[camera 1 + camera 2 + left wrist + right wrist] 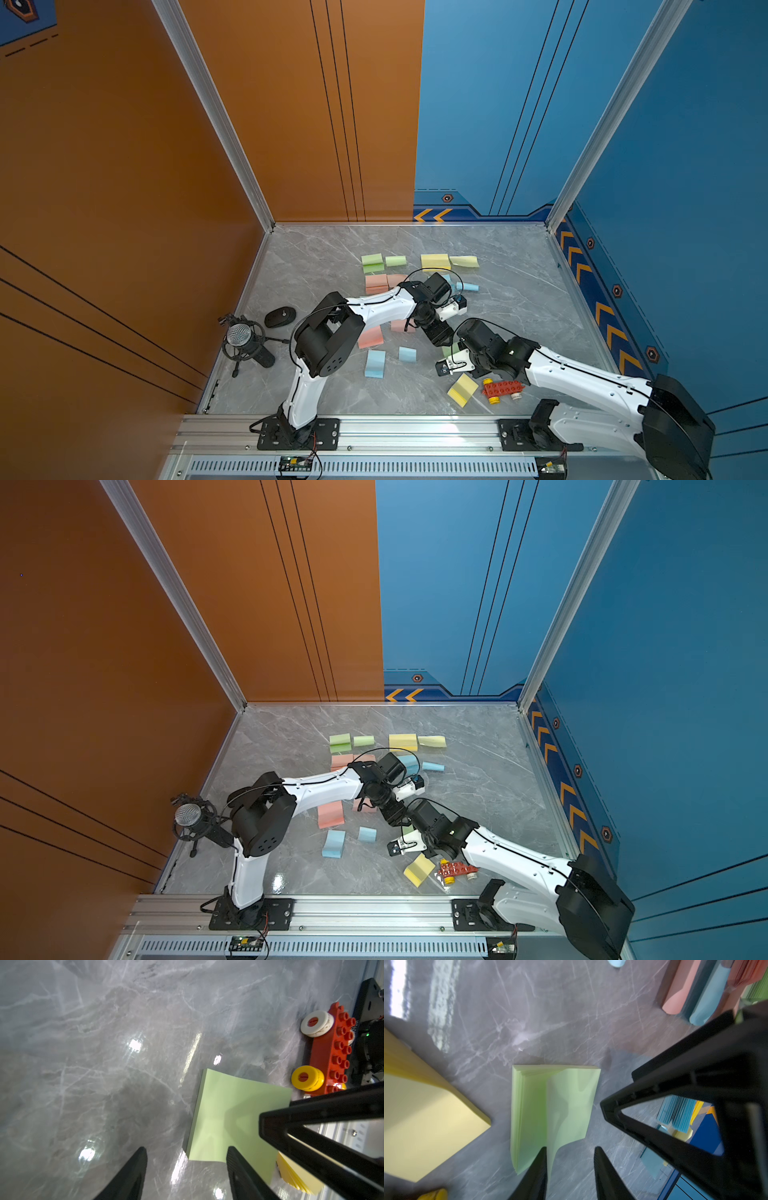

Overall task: Tear off pages from different memo pads
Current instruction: Pick up the memo pad from the center of the board.

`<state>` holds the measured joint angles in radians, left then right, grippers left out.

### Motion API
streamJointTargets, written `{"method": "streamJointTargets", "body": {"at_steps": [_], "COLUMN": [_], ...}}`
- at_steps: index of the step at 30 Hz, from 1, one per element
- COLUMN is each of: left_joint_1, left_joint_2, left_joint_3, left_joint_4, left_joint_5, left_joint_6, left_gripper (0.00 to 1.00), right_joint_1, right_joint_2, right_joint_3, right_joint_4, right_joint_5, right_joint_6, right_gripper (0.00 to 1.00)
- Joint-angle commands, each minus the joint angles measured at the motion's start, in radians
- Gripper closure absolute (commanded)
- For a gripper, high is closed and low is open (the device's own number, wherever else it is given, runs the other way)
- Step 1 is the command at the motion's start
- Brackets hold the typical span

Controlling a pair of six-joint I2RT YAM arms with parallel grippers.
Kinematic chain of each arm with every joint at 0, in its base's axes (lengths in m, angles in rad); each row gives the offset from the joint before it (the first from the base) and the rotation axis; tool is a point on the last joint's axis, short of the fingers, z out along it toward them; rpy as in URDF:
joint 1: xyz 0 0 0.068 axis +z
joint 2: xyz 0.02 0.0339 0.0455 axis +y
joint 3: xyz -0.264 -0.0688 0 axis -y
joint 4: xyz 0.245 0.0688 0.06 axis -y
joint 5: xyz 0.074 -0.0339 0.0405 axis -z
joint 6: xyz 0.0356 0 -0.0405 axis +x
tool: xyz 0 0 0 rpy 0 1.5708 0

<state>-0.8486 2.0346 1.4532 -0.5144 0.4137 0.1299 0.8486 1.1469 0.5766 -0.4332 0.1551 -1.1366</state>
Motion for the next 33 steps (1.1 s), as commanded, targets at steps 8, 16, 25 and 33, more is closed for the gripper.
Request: {"method": "streamJointTargets", "body": {"at_steps": [8, 16, 25, 33], "left_joint_1": [0.014, 0.016, 0.018, 0.052], "left_joint_2": [-0.029, -0.029, -0.068, -0.274], "left_joint_3": [-0.018, -0.020, -0.021, -0.073], "left_joint_4": [-0.020, -0.021, -0.020, -0.008], "left_joint_5": [0.034, 0.040, 0.000, -0.087], "left_joint_6": [-0.009, -0.007, -0.034, -0.096], "left_gripper": [0.36, 0.36, 0.36, 0.36], "right_joint_1": [0.039, 0.040, -0.001, -0.190], "right_joint_2": [0.098, 0.129, 0.088, -0.109], "right_joint_3": [0.013, 0.036, 0.125, 0.173], "right_joint_4": [0.030, 0.039, -0.165, -0.248], "right_joint_5": [0.021, 0.030, -0.062, -0.179], "right_joint_6": [0.055, 0.060, -0.004, 0.014], "right_gripper": [0.67, 0.83, 1.00, 1.00]}}
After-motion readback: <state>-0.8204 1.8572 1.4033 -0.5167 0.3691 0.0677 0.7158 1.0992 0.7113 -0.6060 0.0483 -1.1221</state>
